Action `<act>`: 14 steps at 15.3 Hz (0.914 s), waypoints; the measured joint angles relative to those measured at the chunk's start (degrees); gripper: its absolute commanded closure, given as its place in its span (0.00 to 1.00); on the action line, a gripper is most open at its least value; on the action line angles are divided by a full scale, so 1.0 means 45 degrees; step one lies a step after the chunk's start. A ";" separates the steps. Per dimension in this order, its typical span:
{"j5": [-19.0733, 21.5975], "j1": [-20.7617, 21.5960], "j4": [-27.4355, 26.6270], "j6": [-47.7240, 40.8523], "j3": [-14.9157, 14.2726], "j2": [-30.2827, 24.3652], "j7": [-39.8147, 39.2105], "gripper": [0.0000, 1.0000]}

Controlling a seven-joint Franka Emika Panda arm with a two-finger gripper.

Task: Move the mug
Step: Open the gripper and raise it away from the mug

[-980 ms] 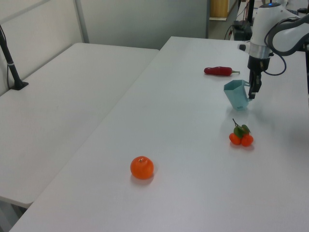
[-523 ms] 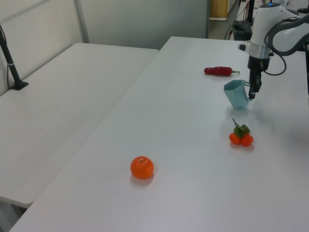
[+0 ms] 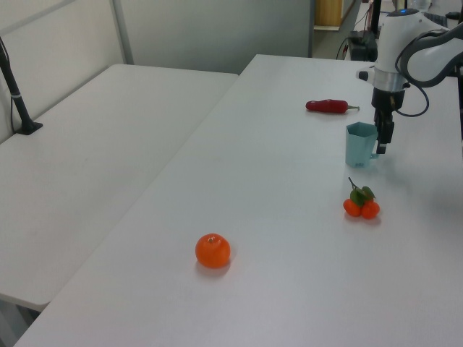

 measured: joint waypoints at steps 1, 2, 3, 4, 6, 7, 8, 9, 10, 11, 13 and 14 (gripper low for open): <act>0.0000 0.0000 0.0000 -0.0002 0.0000 0.0002 0.0000 0.00; 0.0000 0.0000 0.0000 -0.0008 0.0000 0.0003 0.0000 0.00; 0.0000 -0.0002 0.0008 -0.0120 0.0000 0.0000 0.0000 0.00; 0.0000 -0.0009 0.0038 -0.0388 0.0000 -0.0013 0.0001 0.00; 0.0000 -0.0031 0.0343 -0.1343 0.0000 -0.0104 0.0102 0.00; 0.0000 -0.0045 0.0740 -0.2091 -0.0001 -0.0176 0.0336 0.00; 0.0000 -0.0055 0.1150 -0.2741 -0.0002 -0.0236 0.0594 0.00; 0.0000 -0.0067 0.1814 -0.3676 -0.0004 -0.0303 0.0984 0.00; 0.0000 -0.0084 0.2496 -0.4555 -0.0006 -0.0361 0.1301 0.00; 0.0000 -0.0108 0.3272 -0.5521 -0.0006 -0.0416 0.1538 0.00; 0.0008 -0.0170 0.4841 -0.7389 -0.0007 -0.0510 0.1878 0.00; 0.0036 -0.0183 0.5535 -0.8131 -0.0007 -0.0544 0.2083 0.00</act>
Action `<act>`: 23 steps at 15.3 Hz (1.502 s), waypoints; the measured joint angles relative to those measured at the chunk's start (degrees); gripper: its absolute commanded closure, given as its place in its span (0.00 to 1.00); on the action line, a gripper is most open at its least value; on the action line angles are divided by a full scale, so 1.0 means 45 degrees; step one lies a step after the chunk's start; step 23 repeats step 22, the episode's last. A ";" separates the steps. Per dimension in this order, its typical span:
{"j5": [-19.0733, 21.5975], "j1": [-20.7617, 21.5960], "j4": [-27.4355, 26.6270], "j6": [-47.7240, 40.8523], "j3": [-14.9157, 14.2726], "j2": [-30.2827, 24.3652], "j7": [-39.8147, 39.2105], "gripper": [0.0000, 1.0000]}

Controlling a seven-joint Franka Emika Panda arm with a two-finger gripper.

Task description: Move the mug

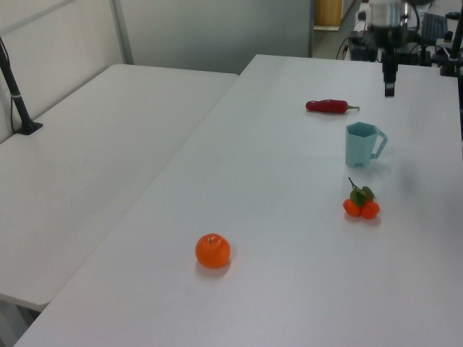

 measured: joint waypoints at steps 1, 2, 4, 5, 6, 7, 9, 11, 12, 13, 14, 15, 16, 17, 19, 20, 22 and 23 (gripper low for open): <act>0.0041 0.0004 0.0742 -0.0665 0.0017 -0.0022 0.0208 0.00; 0.0103 0.0005 0.1432 -0.1122 0.0088 -0.0029 0.0541 0.00; 0.0221 0.0010 0.2581 -0.1683 0.0367 -0.0029 0.1958 0.00; 0.0232 0.0011 0.3057 -0.1869 0.0564 -0.0027 0.2850 0.00; 0.0232 0.0015 0.3456 -0.2071 0.0760 -0.0023 0.3759 0.00; 0.0232 0.0015 0.3756 -0.2263 0.0898 -0.0023 0.4514 0.00; 0.0232 0.0015 0.4018 -0.2394 0.0988 -0.0017 0.5172 0.00; 0.0232 -0.0009 0.4058 -0.2255 0.0986 0.0062 0.5206 0.00; 0.0232 -0.0010 0.4059 -0.1961 0.0986 0.0128 0.5111 0.00; 0.0232 -0.0010 0.4060 -0.1588 0.0986 0.0204 0.4819 0.00; 0.0231 -0.0015 0.4061 -0.1205 0.0986 0.0286 0.4346 0.00; 0.0230 -0.0044 0.4062 -0.0824 0.0986 0.0381 0.3788 0.00; 0.0230 -0.0099 0.4064 -0.0518 0.0979 0.0477 0.3269 0.00; 0.0230 -0.0193 0.4065 -0.0298 0.0976 0.0565 0.2847 0.00; 0.0230 -0.0372 0.4075 -0.0155 0.0959 0.0666 0.2465 0.00; 0.0230 -0.0409 0.4079 -0.0153 0.0948 0.0677 0.2383 0.00; 0.0230 -0.0416 0.4088 -0.0153 0.0951 0.0677 0.2353 0.00; 0.0230 -0.0416 0.4088 -0.0153 0.0951 0.0677 0.2353 0.00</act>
